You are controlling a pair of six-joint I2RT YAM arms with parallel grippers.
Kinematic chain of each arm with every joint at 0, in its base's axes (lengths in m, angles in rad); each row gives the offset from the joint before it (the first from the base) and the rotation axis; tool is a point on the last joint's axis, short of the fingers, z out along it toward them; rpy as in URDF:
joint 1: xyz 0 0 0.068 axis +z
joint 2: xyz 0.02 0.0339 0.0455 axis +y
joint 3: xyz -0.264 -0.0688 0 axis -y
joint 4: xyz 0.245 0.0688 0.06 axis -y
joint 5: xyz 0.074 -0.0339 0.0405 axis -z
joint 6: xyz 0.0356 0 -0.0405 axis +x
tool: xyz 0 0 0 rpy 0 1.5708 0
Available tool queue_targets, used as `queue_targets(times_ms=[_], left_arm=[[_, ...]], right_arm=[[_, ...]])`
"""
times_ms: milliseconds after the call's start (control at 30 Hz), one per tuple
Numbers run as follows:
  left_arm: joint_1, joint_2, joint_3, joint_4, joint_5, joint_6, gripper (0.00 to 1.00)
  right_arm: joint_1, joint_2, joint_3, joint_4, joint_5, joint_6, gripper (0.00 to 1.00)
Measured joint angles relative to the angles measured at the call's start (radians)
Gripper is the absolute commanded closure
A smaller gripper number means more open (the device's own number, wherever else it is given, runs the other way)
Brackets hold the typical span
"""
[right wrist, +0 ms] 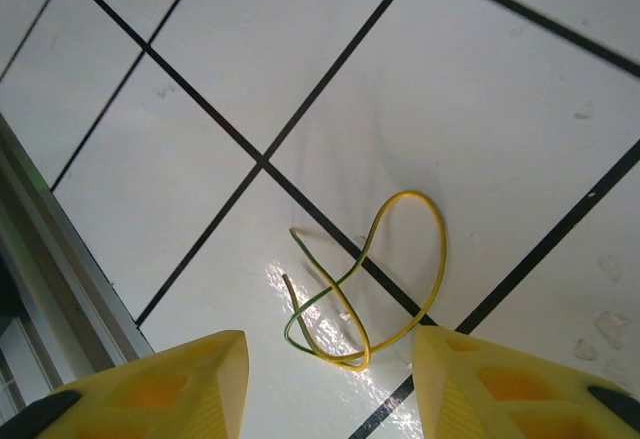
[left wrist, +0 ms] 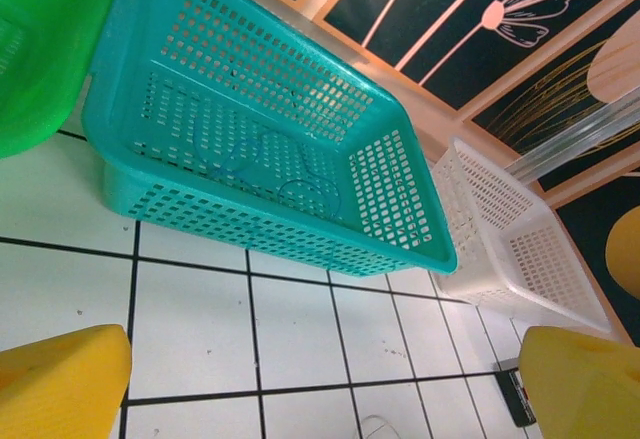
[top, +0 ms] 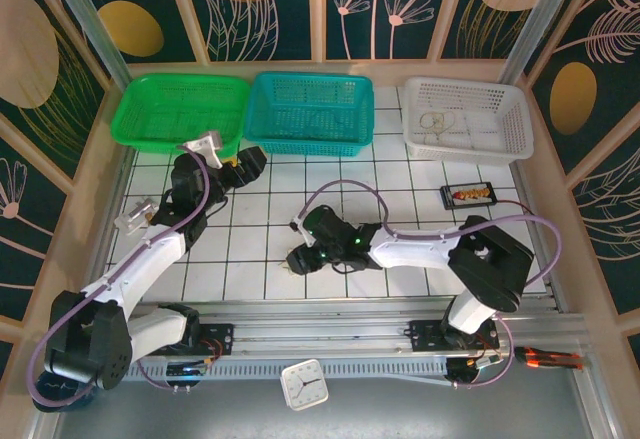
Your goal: Untangle the cables
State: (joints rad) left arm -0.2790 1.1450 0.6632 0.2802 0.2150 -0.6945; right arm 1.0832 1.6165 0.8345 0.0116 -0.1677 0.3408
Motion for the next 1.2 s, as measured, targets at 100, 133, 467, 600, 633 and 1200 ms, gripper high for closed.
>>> queue_targets(times_ms=[100, 133, 467, 600, 633, 1200], left_arm=[[0.001, 0.0, -0.003, 0.0, 0.009, -0.003, 0.01], [0.001, 0.0, -0.003, 0.0, 0.01, -0.006, 0.01], [0.004, -0.002, -0.003, 0.0, 0.013, -0.018, 0.01], [0.004, -0.01, -0.009, 0.002, 0.013, -0.019, 0.01], [0.004, -0.012, -0.011, 0.003, 0.013, -0.02, 0.01], [0.005, -0.013, -0.026, 0.053, 0.12, -0.037, 0.01]], right_arm=[[0.008, 0.027, 0.0, 0.004, -0.01, -0.003, 0.56], [0.01, 0.036, 0.0, 0.008, -0.01, -0.003, 0.57], [0.014, 0.102, 0.0, 0.029, -0.01, -0.004, 0.64], [0.013, 0.121, 0.003, 0.042, -0.007, -0.011, 0.71], [0.013, 0.123, 0.005, 0.045, -0.006, -0.016, 0.75], [-0.103, -0.101, 0.007, 0.016, -0.021, -0.025, 1.0]])
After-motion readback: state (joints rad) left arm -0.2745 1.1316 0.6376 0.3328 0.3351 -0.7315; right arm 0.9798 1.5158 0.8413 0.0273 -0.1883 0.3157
